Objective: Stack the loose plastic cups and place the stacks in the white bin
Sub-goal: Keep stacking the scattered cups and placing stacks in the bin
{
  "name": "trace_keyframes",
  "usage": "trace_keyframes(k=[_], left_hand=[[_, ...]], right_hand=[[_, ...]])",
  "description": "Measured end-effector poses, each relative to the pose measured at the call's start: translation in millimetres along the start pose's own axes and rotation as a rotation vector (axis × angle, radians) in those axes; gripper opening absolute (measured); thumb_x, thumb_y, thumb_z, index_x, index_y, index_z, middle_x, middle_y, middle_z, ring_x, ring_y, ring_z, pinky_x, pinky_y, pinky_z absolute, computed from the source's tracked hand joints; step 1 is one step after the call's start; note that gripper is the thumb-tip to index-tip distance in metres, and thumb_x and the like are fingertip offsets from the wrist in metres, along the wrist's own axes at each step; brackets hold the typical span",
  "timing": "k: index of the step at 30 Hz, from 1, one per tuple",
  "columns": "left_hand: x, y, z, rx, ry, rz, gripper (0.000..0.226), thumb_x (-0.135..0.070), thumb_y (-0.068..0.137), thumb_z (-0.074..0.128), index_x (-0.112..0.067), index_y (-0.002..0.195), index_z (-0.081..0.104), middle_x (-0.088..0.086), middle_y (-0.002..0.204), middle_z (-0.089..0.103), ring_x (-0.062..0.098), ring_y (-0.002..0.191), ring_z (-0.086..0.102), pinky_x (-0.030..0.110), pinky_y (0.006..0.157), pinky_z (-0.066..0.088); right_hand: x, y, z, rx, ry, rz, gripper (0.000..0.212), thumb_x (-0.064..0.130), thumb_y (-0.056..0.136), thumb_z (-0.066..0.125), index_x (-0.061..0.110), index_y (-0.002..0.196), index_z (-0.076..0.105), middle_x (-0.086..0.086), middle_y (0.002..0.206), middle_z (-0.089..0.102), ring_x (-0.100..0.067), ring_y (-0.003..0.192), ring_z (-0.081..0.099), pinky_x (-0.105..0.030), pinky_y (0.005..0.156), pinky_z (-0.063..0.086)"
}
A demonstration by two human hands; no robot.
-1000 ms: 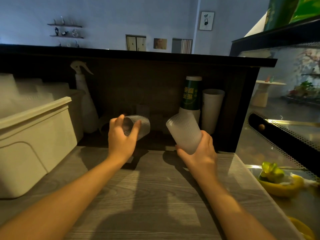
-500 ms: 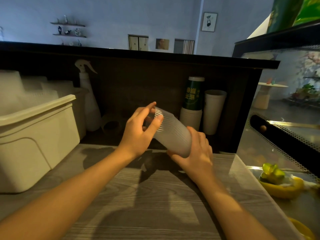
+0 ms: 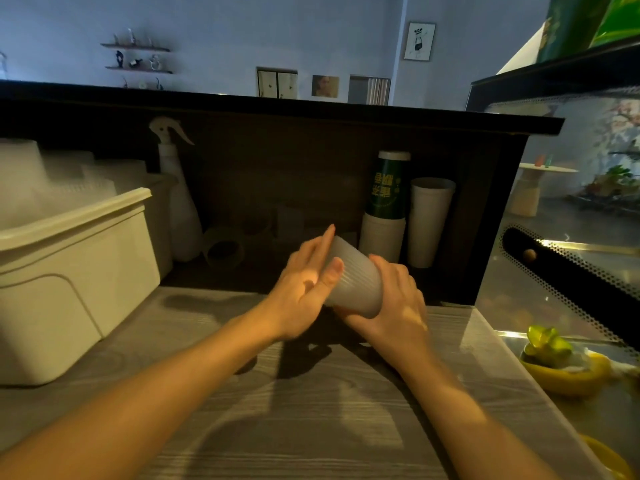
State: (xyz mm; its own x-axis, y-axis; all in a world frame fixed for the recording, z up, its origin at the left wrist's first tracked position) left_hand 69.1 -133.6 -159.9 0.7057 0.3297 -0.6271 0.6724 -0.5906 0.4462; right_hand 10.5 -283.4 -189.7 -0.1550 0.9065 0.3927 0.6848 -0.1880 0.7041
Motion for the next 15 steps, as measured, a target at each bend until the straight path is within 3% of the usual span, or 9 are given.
trace_keyframes(k=[3, 6, 9, 11, 13, 15], left_hand=[[0.7, 1.6, -4.2, -0.034, -0.192, -0.049, 0.069, -0.068, 0.092, 0.021, -0.038, 0.154, 0.018, -0.021, 0.154, 0.023, -0.003, 0.14, 0.02, 0.022, 0.114, 0.019], [7.4, 11.8, -20.8, -0.25, -0.213, -0.084, 0.061, -0.056, 0.095, 0.039, -0.026, 0.148, 0.037, -0.013, 0.138, 0.042, 0.001, 0.128, 0.039, 0.012, 0.099, 0.032], [31.7, 32.1, -37.1, -0.44, -0.017, -0.249, 0.045, -0.045, 0.092, 0.06, -0.013, 0.124, 0.056, 0.003, 0.118, 0.056, 0.018, 0.108, 0.056, 0.029, 0.087, 0.044], [56.9, 46.4, -45.4, -0.46, 0.023, -0.434, 0.047, -0.045, 0.088, 0.063, -0.004, 0.11, 0.06, 0.015, 0.11, 0.061, 0.03, 0.099, 0.06, 0.037, 0.081, 0.049], [68.0, 56.2, -51.9, -0.458, 0.055, -0.427, 0.066, -0.052, 0.075, 0.058, 0.0, 0.115, 0.061, 0.022, 0.115, 0.062, 0.039, 0.105, 0.059, 0.046, 0.089, 0.051], [74.9, 68.2, -58.1, -0.456, 0.246, -0.354, 0.083, -0.056, 0.073, 0.061, -0.004, 0.137, 0.05, 0.023, 0.136, 0.051, 0.043, 0.126, 0.046, 0.051, 0.105, 0.041]], right_hand=[[-2.6, 1.5, -0.3, -0.021, -0.009, 0.03, 0.088, 0.053, 0.064, 0.079, 0.027, 0.138, 0.037, 0.006, 0.119, 0.043, -0.011, 0.105, 0.043, -0.032, 0.087, 0.037], [-9.1, 3.6, -2.6, -0.061, 0.001, 0.12, 0.088, 0.052, 0.066, 0.08, 0.027, 0.139, 0.036, 0.004, 0.121, 0.043, -0.014, 0.109, 0.042, -0.037, 0.09, 0.041], [-18.3, 2.5, -7.8, -0.113, 0.015, 0.235, 0.09, 0.054, 0.067, 0.078, 0.027, 0.14, 0.034, 0.003, 0.124, 0.041, -0.016, 0.11, 0.043, -0.042, 0.092, 0.044], [-18.8, 2.3, -8.7, -0.124, 0.027, 0.258, 0.09, 0.055, 0.067, 0.077, 0.027, 0.14, 0.033, 0.003, 0.124, 0.04, -0.016, 0.109, 0.043, -0.046, 0.092, 0.046], [-17.7, 2.3, -7.7, -0.112, 0.028, 0.253, 0.09, 0.056, 0.067, 0.076, 0.028, 0.14, 0.032, 0.004, 0.124, 0.04, -0.015, 0.109, 0.042, -0.046, 0.092, 0.046], [-17.9, 2.7, -7.3, -0.11, 0.029, 0.255, 0.089, 0.057, 0.067, 0.075, 0.028, 0.14, 0.032, 0.004, 0.124, 0.04, -0.015, 0.109, 0.042, -0.046, 0.092, 0.046]])
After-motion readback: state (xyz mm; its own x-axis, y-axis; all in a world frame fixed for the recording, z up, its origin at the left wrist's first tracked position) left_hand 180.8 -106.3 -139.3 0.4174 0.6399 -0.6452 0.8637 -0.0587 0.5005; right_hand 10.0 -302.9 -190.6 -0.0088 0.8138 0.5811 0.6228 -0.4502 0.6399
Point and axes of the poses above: each hand's wrist, its own y-axis towards the middle knuckle, its own z-axis out of the palm, x = y × z, the point moved 4 cm from there along y, towards the middle knuckle
